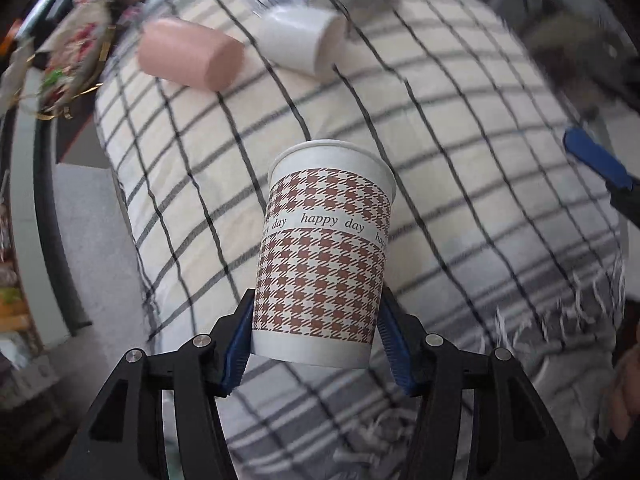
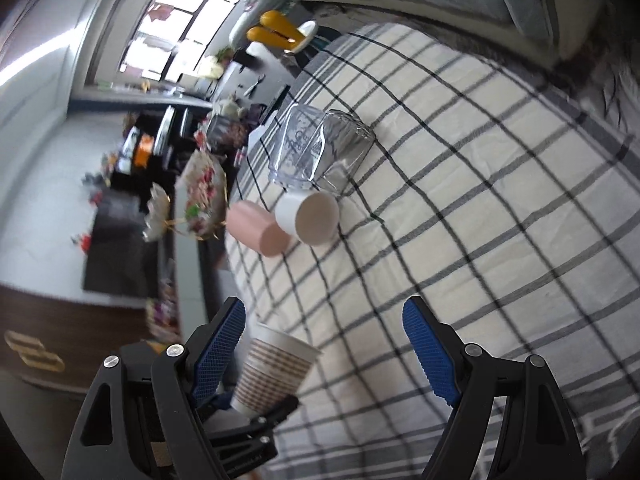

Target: Flip cup upside down

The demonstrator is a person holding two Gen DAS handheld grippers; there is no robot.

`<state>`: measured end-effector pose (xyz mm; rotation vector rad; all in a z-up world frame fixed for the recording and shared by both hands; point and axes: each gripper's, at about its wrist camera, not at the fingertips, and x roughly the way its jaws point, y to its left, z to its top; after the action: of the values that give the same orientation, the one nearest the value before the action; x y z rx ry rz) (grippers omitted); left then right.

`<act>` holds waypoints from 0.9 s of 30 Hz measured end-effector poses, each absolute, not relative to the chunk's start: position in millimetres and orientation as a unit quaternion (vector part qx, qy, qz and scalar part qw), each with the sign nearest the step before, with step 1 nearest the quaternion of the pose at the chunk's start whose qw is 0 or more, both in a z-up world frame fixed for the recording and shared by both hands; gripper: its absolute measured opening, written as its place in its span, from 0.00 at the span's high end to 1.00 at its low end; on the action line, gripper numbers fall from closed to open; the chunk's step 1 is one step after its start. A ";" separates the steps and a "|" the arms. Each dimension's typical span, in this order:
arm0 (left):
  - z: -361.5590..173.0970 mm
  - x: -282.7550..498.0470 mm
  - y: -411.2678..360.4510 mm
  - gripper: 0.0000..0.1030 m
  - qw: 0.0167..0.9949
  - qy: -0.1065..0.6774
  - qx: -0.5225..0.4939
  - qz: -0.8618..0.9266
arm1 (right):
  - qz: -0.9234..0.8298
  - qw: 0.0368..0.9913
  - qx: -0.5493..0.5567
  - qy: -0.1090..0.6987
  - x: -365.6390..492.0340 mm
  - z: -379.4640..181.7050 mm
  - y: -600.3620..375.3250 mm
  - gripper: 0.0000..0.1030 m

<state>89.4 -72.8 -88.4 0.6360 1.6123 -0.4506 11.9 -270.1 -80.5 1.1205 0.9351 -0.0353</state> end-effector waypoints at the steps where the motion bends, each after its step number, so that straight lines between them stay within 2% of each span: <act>1: -91.4 92.9 -78.8 0.45 0.607 0.714 0.293 -0.193 | -0.016 0.737 0.523 0.427 13.8 -83.4 -273.1 0.20; 4: -104.9 101.9 -95.3 0.45 0.554 0.741 0.336 -0.178 | -0.018 0.716 0.547 0.433 20.4 -95.2 -281.1 0.17; 12: -161.6 121.5 -118.5 0.45 0.420 0.786 0.435 -0.129 | -0.024 0.673 0.571 0.469 46.0 -131.7 -300.1 0.17; 21: -190.9 127.9 -134.0 0.43 0.364 0.788 0.481 -0.121 | -0.027 0.656 0.569 0.496 65.5 -154.9 -312.7 0.17; 22: -194.3 129.0 -136.3 0.40 0.362 0.788 0.483 -0.121 | -0.027 0.656 0.569 0.495 66.0 -155.9 -313.3 0.17; 23: -196.2 127.7 -135.6 0.32 0.361 0.786 0.487 -0.120 | -0.028 0.656 0.569 0.495 65.4 -156.6 -314.1 0.17; 25: -198.9 126.8 -136.7 0.26 0.363 0.780 0.495 -0.123 | -0.028 0.655 0.569 0.496 65.0 -157.5 -314.2 0.17; 27: -196.2 132.6 -140.5 0.25 0.367 0.777 0.496 -0.125 | -0.029 0.655 0.568 0.497 64.2 -158.0 -313.5 0.17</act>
<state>132.6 -140.5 -196.2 1.2742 1.9961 -0.3208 64.2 -313.5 -158.0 1.2889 1.1268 -0.0652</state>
